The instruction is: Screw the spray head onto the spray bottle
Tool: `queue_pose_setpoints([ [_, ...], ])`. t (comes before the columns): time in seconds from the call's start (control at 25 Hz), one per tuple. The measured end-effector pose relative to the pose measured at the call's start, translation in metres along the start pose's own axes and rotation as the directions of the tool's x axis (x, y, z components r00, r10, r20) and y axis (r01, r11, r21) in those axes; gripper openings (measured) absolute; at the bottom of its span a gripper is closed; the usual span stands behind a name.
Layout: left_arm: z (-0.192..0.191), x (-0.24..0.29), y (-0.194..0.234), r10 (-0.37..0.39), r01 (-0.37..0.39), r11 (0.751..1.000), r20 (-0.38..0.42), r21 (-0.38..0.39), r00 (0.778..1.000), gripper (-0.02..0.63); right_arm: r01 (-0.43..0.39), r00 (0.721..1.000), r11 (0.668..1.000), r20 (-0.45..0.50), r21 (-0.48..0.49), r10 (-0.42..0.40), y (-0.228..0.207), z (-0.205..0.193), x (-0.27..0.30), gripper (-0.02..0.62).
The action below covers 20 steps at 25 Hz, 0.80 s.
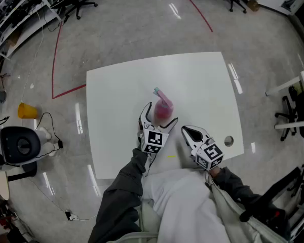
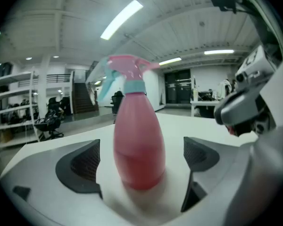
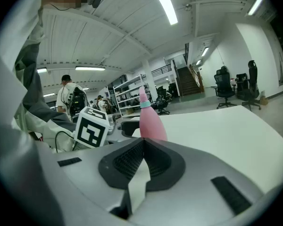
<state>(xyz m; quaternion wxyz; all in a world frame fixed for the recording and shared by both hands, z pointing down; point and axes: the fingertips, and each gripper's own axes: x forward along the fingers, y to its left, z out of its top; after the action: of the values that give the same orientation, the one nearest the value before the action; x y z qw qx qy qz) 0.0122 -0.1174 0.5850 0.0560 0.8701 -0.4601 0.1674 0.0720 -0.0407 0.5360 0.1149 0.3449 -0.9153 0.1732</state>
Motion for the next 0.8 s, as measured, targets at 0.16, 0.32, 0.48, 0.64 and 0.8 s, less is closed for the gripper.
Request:
queue_pose_setpoints([
  [0.16,0.004,0.019,0.004,-0.012,0.012,1.0,0.005,0.029,1.0,0.54,0.031,0.999,0.999,0.037,0.018,-0.032,-0.009,0.009,-0.006,-0.009],
  [0.32,0.014,0.032,0.013,0.031,-0.031,0.999,0.003,0.015,1.0,0.538,0.025,0.995,1.0,0.1,0.0,-0.025,-0.016,0.034,-0.01,0.0],
  [0.48,0.014,0.03,0.011,0.033,-0.031,0.998,-0.027,0.057,0.999,0.436,-0.026,0.989,0.993,0.14,-0.113,0.042,-0.005,0.069,0.0,0.177],
  [0.64,0.033,0.004,0.006,0.12,-0.117,0.986,-0.02,0.117,0.993,0.436,-0.138,0.977,0.956,0.124,-0.259,0.174,0.02,0.105,0.009,0.189],
  [0.8,0.056,-0.024,0.004,0.233,-0.233,0.967,0.017,0.107,0.972,0.436,-0.18,0.967,0.937,0.123,-0.299,0.225,0.041,0.134,0.023,0.189],
])
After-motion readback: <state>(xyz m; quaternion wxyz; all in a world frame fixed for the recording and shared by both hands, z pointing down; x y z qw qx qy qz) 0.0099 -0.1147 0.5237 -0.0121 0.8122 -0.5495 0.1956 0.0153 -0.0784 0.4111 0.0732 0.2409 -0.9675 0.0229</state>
